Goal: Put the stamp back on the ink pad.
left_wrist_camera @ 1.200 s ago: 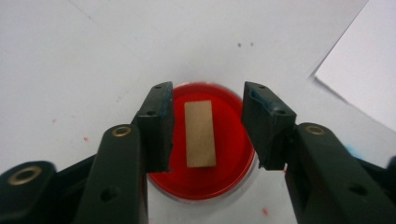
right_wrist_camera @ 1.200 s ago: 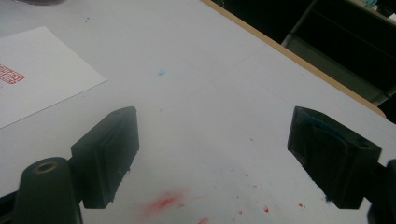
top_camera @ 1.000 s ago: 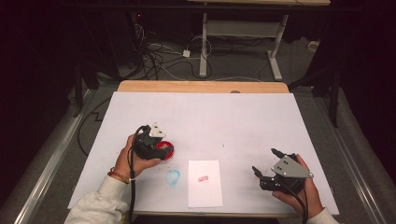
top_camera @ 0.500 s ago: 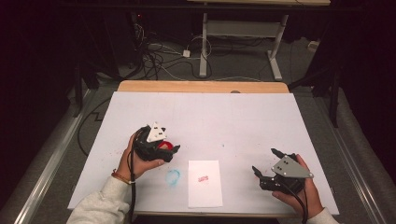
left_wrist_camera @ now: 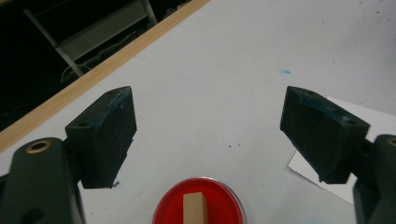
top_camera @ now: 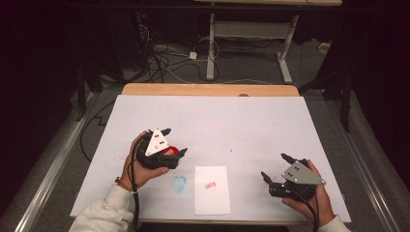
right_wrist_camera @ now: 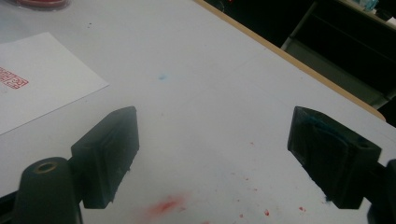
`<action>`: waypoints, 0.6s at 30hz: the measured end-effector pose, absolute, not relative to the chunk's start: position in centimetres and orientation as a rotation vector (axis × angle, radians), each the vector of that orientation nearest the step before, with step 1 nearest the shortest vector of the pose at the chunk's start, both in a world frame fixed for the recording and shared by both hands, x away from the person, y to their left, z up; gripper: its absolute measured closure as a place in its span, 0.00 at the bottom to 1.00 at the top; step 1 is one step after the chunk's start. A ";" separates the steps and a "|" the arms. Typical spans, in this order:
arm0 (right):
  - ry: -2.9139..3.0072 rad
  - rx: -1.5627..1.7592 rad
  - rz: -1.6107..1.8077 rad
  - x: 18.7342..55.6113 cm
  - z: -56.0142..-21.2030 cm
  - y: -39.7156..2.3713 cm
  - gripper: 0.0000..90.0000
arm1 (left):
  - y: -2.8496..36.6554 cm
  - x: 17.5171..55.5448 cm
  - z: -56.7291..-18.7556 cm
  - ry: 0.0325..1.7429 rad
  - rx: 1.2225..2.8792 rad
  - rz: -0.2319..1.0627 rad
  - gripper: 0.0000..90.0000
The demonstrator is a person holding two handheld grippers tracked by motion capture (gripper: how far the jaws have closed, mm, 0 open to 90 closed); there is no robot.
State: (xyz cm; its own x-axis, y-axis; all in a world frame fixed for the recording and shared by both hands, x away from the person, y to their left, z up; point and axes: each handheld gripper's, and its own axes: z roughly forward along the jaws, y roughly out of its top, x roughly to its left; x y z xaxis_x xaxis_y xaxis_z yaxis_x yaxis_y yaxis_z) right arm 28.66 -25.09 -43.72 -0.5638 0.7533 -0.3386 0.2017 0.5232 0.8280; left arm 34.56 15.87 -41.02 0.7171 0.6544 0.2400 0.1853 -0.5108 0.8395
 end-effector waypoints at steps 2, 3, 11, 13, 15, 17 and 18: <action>2.052 0.774 0.996 28.7 -43.7 -25.1 0.19 | 15.7 34.3 -40.9 0.632 2.062 0.709 0.20; 2.053 0.772 0.995 28.7 -43.7 -25.1 0.19 | 15.5 34.1 -40.8 0.629 2.066 0.718 0.19; 2.040 0.777 1.012 28.5 -43.5 -25.2 0.19 | 15.5 32.9 -40.7 0.593 2.067 0.783 0.18; 2.037 0.771 1.014 28.5 -43.5 -25.2 0.19 | 15.7 32.6 -40.7 0.585 2.061 0.791 0.19; 2.033 0.772 1.018 28.5 -43.5 -25.3 0.19 | 16.0 32.4 -40.7 0.584 2.056 0.802 0.18; 2.029 0.769 1.021 28.4 -43.4 -25.3 0.19 | 16.2 32.1 -40.7 0.584 2.062 0.815 0.19; 2.024 0.769 1.022 28.3 -43.3 -25.2 0.19 | 16.3 32.0 -40.8 0.583 2.065 0.824 0.19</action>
